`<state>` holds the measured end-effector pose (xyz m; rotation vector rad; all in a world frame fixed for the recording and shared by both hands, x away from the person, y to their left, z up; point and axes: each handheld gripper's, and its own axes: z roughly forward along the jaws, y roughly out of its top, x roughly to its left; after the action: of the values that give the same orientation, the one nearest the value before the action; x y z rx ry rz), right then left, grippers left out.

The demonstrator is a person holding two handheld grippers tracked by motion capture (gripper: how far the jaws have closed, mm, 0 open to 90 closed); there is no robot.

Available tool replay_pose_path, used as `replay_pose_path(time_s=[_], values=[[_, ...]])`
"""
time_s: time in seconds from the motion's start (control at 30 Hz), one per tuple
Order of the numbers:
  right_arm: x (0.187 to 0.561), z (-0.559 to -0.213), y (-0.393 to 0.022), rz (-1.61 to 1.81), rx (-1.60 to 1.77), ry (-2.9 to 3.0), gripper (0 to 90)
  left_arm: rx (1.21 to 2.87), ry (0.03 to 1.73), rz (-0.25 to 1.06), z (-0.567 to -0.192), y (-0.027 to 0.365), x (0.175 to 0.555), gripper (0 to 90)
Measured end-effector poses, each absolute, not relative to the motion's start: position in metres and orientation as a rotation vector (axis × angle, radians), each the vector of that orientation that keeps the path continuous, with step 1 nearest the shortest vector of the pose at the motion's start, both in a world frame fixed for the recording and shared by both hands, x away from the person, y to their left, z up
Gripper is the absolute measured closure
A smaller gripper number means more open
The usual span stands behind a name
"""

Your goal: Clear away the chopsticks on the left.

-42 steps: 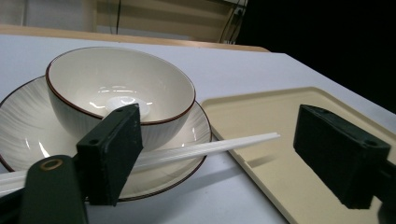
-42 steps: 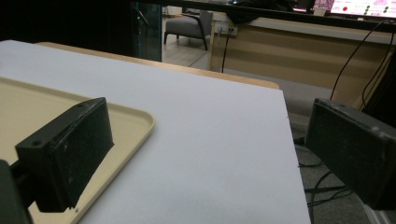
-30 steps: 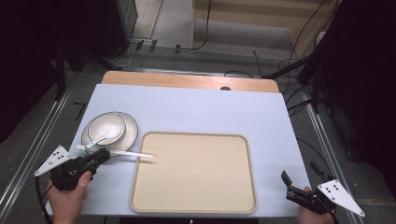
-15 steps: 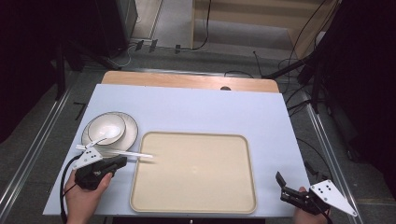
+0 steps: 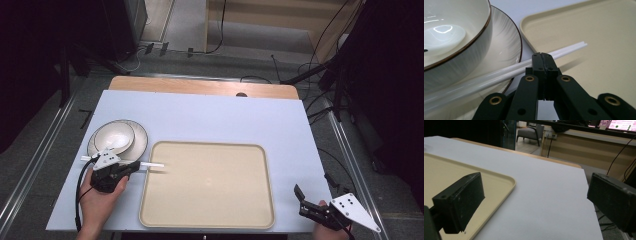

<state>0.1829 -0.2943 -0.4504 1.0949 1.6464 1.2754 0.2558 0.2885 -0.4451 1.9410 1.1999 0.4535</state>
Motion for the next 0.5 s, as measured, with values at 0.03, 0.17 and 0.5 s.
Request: replay_pose_path(time_s=[0.03, 0.17, 0.5], values=[[0.182, -0.451, -0.294, 1.28, 1.089, 1.65, 1.4, 1.941, 1.2, 0.455, -0.445, 0.288, 0.258, 90.0], [0.182, -0.452, -0.293, 1.266, 1.091, 1.663, 1.4, 1.925, 1.202, 0.459, -0.444, 0.29, 0.261, 90.0], [0.179, -0.452, -0.295, 1.276, 1.104, 1.653, 1.4, 1.923, 1.218, 0.482, -0.443, 0.288, 0.271, 90.0]])
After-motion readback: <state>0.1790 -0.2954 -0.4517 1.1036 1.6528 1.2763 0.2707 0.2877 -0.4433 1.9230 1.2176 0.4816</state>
